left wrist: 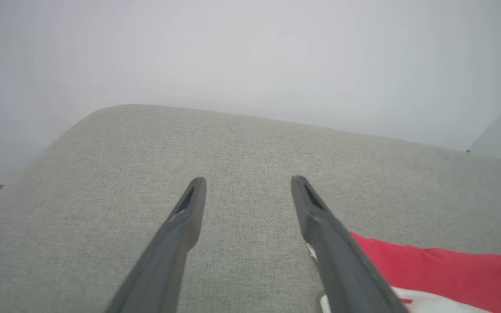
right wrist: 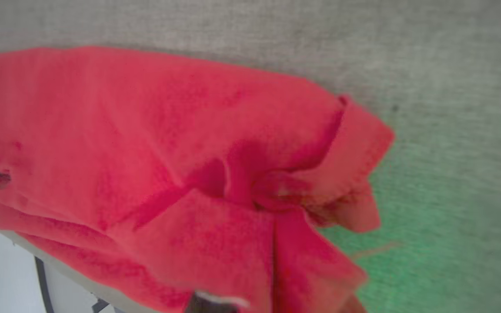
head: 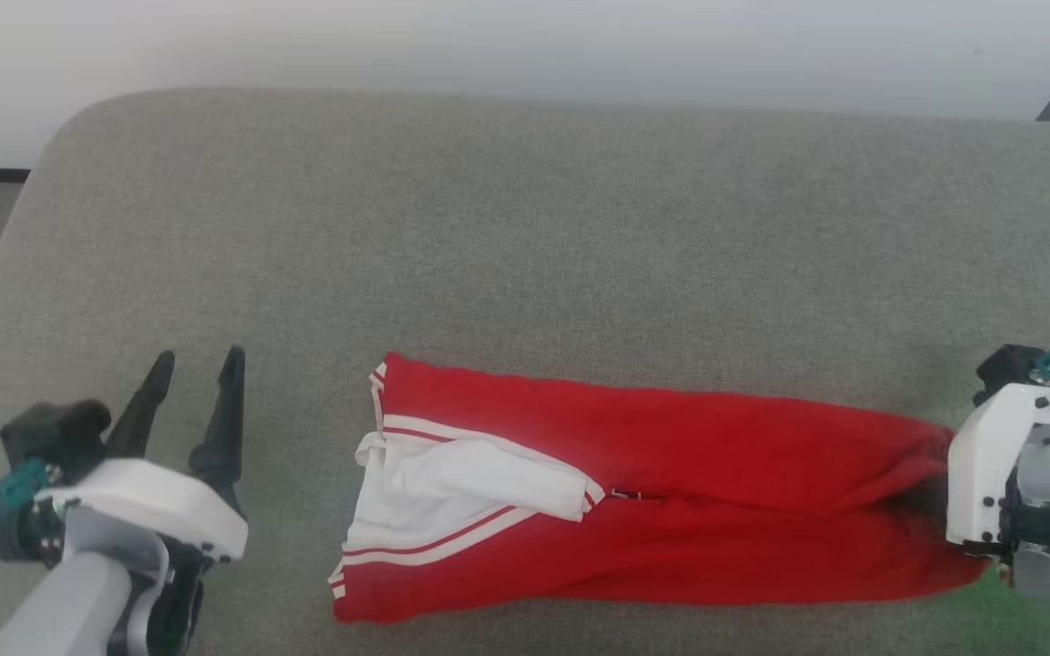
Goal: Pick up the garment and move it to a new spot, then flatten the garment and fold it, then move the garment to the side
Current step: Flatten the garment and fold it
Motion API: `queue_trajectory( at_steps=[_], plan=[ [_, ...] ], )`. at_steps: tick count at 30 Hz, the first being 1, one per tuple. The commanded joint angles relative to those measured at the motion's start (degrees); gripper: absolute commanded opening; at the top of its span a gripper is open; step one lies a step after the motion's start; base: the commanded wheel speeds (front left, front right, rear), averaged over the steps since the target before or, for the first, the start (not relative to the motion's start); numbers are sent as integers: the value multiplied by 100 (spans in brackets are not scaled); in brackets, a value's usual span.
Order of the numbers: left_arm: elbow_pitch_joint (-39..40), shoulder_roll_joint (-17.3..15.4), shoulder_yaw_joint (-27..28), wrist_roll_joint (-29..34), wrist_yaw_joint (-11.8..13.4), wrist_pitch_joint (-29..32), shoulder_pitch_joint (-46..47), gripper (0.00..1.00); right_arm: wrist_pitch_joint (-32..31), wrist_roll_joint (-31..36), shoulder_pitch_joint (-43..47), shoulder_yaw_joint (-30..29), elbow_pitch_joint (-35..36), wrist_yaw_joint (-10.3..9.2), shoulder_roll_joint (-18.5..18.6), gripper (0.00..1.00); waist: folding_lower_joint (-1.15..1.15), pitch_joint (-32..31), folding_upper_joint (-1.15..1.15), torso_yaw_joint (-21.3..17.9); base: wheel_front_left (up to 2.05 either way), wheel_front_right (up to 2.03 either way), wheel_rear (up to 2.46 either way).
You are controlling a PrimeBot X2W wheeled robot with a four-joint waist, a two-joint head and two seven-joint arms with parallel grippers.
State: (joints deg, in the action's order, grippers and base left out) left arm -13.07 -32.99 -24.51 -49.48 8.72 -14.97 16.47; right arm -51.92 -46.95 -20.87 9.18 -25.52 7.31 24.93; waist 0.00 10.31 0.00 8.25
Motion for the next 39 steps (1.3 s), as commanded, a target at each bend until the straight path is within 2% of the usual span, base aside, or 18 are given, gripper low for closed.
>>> queue_trajectory(
  at_steps=[1,4,12,20,25,29,34,39],
  plan=[
    [-2,98,146,105,-54,-23,-129,100,-50,-132,111,142,-71,31,-247,0,0,17,0,5,0,0,0],
    [-51,305,493,351,-239,-23,-330,100,-4,-308,64,97,24,31,-178,0,0,38,0,3,0,0,0],
    [-101,763,1205,902,-674,-25,-532,100,343,-345,-23,-276,21,10,332,0,0,83,0,-51,0,0,0],
    [-176,1048,1604,1313,-970,-25,-564,100,667,8,-71,-858,-300,12,920,0,0,121,0,-169,0,0,0],
    [-233,1170,1803,1455,-1107,-25,-546,100,797,248,-191,-1060,-515,13,1138,0,0,146,0,-254,0,0,0],
    [-272,1267,1927,1572,-1198,-25,-548,100,742,172,-259,-993,-418,14,1059,0,0,121,0,-331,0,0,0],
    [-318,1313,2014,1665,-1266,-25,-586,100,553,-94,-126,-792,103,17,967,0,0,58,0,-385,0,0,0],
    [-362,1393,2081,1721,-1321,-25,-594,100,322,-490,84,-482,1131,18,859,0,0,-17,0,-410,0,0,0]
  ],
)
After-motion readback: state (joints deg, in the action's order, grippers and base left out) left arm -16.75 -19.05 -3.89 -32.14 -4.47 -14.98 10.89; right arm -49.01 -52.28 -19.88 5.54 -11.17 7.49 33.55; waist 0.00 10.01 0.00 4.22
